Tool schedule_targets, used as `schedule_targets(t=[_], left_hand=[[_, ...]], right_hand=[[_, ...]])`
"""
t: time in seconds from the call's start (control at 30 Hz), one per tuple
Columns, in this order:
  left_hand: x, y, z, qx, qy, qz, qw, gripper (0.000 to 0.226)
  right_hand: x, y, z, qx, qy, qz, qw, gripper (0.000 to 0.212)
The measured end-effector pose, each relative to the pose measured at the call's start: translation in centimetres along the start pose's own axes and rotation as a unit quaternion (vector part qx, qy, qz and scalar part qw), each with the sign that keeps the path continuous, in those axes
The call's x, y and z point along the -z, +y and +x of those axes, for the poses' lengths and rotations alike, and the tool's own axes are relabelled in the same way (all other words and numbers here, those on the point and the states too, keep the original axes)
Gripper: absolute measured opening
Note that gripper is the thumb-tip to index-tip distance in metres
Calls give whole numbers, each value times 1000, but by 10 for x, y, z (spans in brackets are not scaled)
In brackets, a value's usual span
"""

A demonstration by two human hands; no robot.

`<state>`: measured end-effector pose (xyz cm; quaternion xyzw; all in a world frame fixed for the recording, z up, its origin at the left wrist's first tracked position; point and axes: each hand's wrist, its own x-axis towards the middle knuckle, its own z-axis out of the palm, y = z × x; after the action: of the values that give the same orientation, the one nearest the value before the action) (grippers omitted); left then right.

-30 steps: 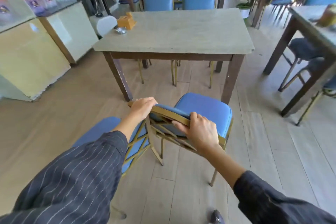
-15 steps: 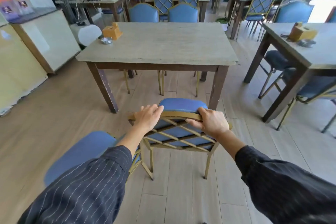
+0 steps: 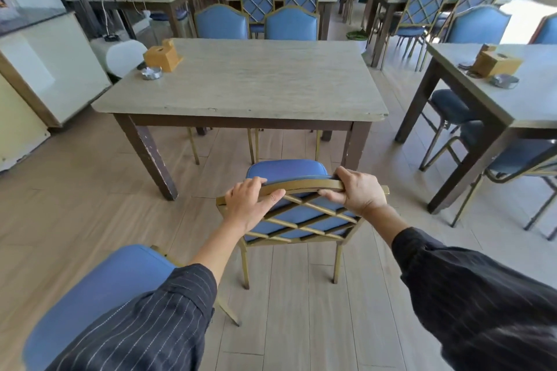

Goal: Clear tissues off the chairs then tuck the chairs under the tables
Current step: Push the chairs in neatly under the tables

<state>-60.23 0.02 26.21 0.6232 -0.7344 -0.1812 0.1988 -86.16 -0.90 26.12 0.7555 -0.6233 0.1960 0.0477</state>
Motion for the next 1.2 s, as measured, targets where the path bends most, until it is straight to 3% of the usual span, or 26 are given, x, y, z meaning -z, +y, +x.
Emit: schedule_targets(t=[0.2,0.37,0.63,1.2], left_hand=[[9,-15,37,6,2,-13,1000,92],[10,-23,46,-8,8,-20,1000,105],[6,-34,73,-22,9,-19,1000,104],[17,-62,192,-53,-48,4,997,67]], right_hand=[[-30,-39,6,-150,96,127,976,64],[-36,-29,12,-113,86,150,978,70],[-40,-20,31,-104,54,169,979,73],[-60,-18,141,-185,-18,132,974,75]])
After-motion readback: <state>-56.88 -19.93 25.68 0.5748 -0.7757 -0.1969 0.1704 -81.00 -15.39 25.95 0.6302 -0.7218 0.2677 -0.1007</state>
